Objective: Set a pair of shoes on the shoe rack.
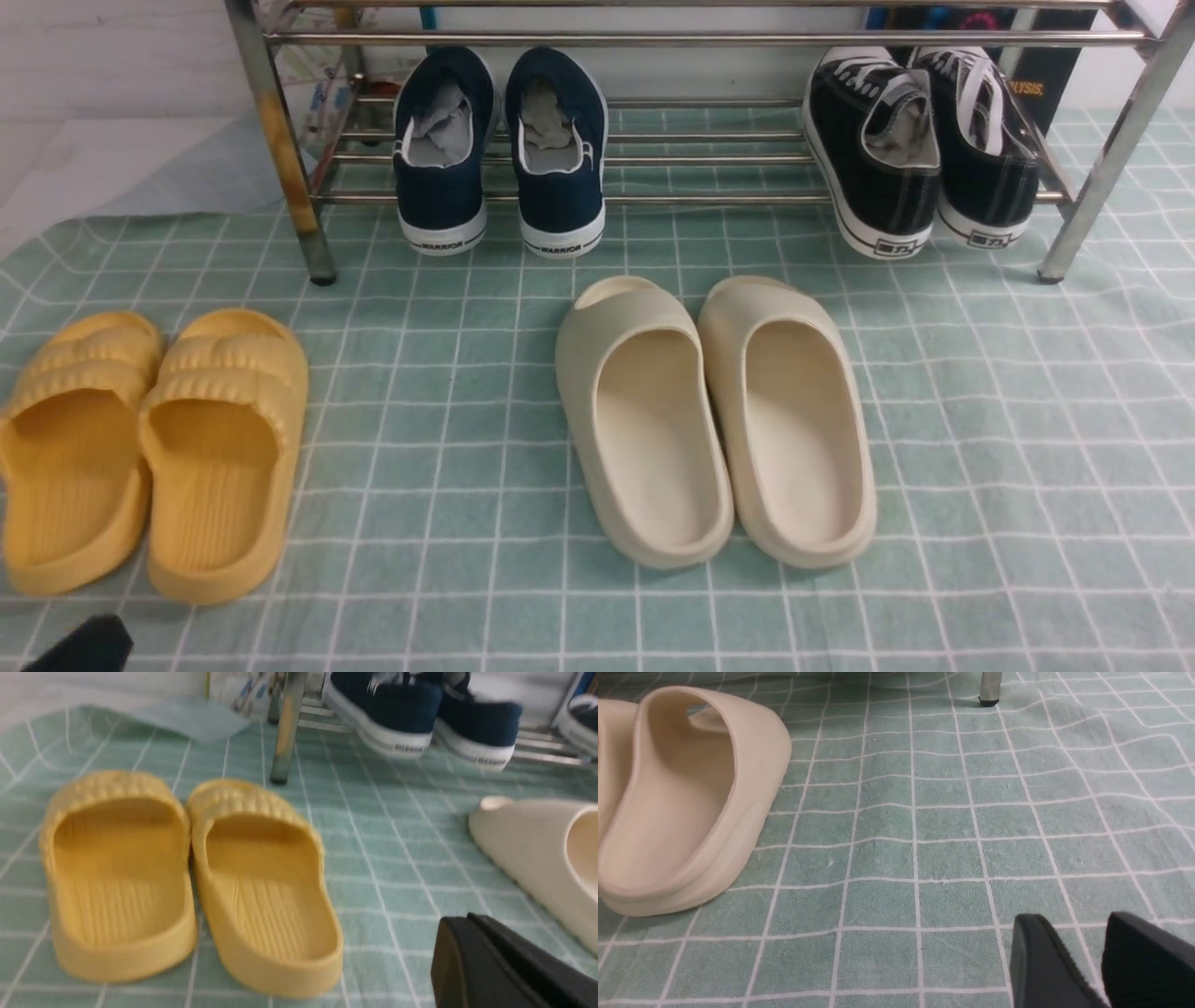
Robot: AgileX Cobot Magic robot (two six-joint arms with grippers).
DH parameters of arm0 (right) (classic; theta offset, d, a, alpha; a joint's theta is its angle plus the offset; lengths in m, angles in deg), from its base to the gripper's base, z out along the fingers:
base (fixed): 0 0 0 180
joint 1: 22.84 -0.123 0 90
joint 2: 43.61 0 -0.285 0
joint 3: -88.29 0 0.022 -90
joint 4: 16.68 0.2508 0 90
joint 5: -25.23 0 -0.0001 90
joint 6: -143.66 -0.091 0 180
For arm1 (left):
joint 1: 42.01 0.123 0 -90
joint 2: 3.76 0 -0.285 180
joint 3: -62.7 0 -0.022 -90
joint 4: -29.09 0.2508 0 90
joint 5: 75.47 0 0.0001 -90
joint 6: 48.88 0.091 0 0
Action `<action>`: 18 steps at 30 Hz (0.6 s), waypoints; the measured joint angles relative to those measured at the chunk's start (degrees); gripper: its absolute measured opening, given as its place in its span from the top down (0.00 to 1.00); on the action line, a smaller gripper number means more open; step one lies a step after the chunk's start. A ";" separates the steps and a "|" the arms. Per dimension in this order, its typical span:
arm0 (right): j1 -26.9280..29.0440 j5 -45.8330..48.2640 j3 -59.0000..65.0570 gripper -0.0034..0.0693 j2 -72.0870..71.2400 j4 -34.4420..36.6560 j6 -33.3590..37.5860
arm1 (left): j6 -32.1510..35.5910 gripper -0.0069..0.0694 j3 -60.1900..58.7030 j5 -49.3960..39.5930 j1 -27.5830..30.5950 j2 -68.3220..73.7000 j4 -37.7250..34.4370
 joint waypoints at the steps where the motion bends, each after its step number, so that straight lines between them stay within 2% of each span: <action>1: 0.00 0.00 0.00 0.62 0.00 0.00 0.00 | 1.71 0.93 -0.04 -3.39 0.00 0.00 -2.49; 6: 0.00 0.00 0.00 0.62 0.00 0.00 0.00 | 6.32 0.93 -0.06 -5.80 0.00 0.00 -5.00; 18: 0.00 0.00 0.00 0.62 0.00 0.00 0.00 | 6.69 0.93 -0.06 -6.12 0.00 0.00 -5.57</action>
